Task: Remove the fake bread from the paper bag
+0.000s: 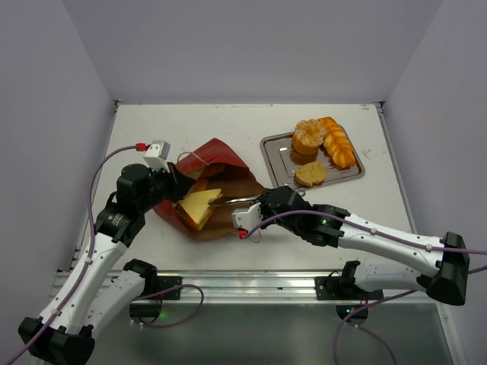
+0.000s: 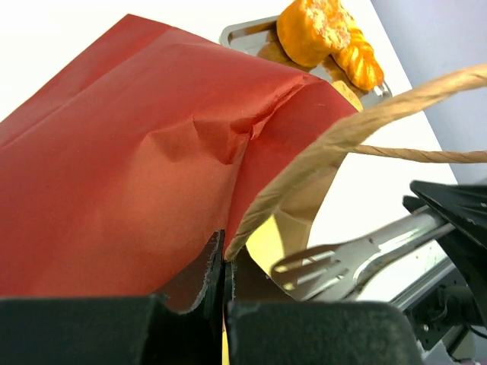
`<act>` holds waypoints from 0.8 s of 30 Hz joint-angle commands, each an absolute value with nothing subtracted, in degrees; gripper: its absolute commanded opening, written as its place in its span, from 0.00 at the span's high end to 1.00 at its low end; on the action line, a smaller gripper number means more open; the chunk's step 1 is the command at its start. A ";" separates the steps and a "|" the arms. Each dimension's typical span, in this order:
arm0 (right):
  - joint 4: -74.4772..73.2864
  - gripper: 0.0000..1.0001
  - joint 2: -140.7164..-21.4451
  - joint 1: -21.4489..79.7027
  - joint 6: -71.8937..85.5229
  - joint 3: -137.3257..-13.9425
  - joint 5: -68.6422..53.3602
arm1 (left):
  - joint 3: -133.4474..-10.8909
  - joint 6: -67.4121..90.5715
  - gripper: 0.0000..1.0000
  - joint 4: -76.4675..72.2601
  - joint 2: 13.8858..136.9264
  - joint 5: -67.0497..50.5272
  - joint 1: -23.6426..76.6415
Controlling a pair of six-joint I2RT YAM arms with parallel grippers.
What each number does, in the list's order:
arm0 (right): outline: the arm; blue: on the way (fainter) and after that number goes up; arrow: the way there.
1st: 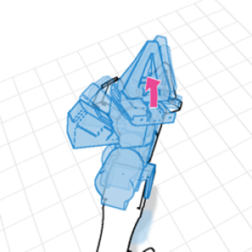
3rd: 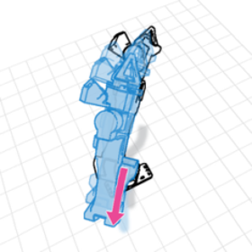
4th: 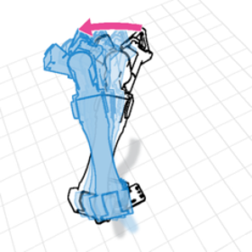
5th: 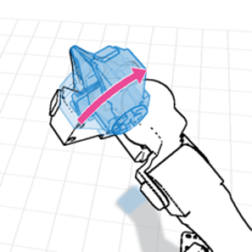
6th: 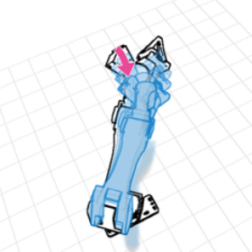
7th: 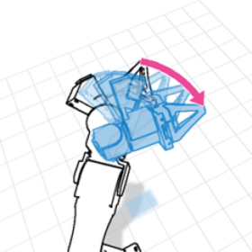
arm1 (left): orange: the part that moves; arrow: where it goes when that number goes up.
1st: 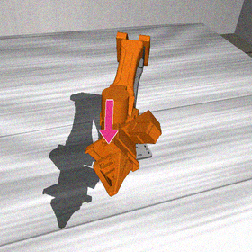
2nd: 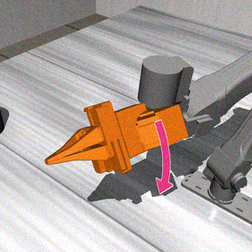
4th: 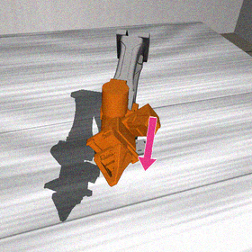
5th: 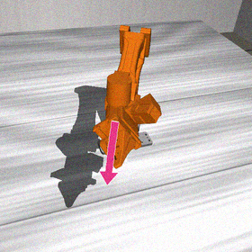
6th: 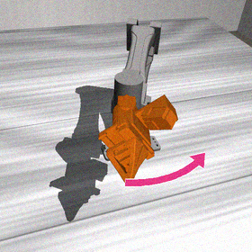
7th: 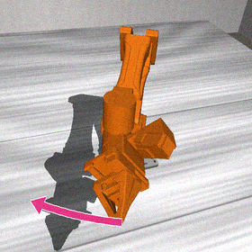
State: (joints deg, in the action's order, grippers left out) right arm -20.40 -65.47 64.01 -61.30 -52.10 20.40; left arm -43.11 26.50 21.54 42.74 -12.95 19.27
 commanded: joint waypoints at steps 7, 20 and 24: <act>-31.63 0.98 -50.98 58.45 -57.22 -49.66 13.27 | -47.20 29.26 1.00 18.72 43.94 -5.90 19.34; -42.10 0.99 -39.91 51.33 -51.24 -53.26 7.90 | -49.83 30.85 1.00 19.60 46.23 2.72 19.34; -42.10 0.99 -37.88 47.56 -49.40 -55.71 10.80 | -49.75 30.85 1.00 19.25 47.20 2.29 19.42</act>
